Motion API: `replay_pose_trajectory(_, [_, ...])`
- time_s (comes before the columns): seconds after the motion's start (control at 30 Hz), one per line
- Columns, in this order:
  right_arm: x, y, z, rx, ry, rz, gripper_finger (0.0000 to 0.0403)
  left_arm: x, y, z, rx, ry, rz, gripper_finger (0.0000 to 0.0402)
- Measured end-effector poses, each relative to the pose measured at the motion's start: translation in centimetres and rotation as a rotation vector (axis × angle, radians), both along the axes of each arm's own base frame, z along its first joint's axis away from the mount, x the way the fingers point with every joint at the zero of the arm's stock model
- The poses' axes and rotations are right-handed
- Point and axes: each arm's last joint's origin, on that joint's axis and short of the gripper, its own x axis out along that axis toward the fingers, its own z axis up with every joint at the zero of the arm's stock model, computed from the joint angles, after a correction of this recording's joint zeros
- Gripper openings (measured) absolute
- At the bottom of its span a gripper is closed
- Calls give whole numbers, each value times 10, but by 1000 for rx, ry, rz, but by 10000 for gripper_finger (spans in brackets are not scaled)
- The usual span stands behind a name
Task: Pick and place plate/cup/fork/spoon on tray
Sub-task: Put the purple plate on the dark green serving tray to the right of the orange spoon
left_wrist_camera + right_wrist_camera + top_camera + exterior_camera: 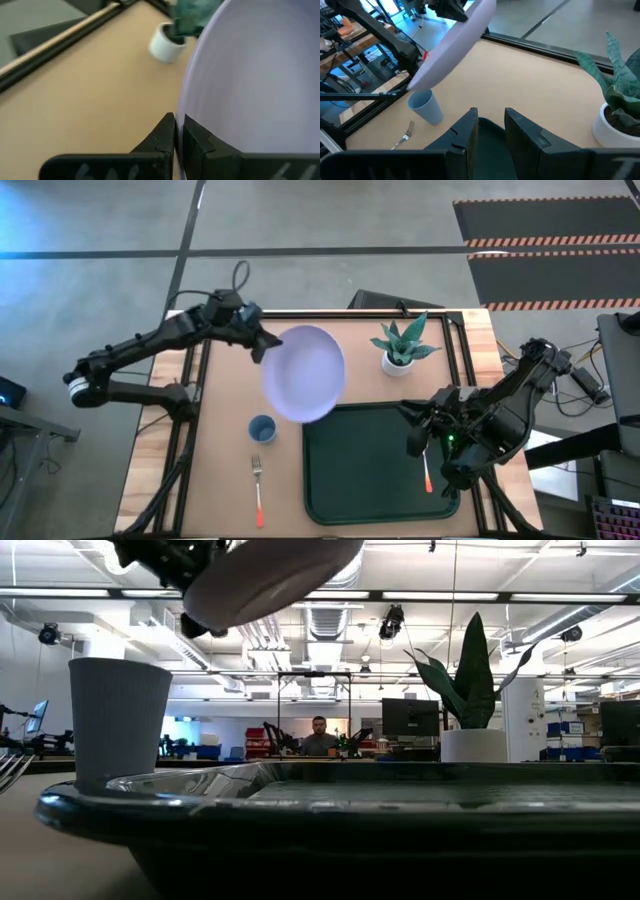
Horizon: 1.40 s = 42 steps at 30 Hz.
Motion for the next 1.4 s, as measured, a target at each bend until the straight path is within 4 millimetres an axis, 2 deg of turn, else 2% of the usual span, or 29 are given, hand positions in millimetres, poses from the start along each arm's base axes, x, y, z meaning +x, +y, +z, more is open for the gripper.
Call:
replay_pose_trajectory(0.2, [-2, -2, 2, -23, -13, -1, 86, 34, -19, -5, -27, 0, -116, 0])
replay_pose_trajectory(0.57, [-2, -2, 2, -34, -6, 4, 86, 115, -61, -51, -97, -10, -322, 0])
replay_pose_trajectory(0.77, [-2, -2, 2, -34, -5, 4, 86, 146, -79, -76, -116, 46, -384, 0])
replay_pose_trajectory(1.07, [-2, -2, 2, -34, -2, 5, 86, 199, -96, -88, -123, 54, -496, 0])
replay_pose_trajectory(1.23, [-2, -2, 2, -33, -3, 5, 86, 219, -111, -105, -147, 83, -558, 0])
replay_pose_trajectory(1.4, [-2, -2, 2, -33, -2, 5, 86, 237, -116, -123, -155, 110, -575, 0])
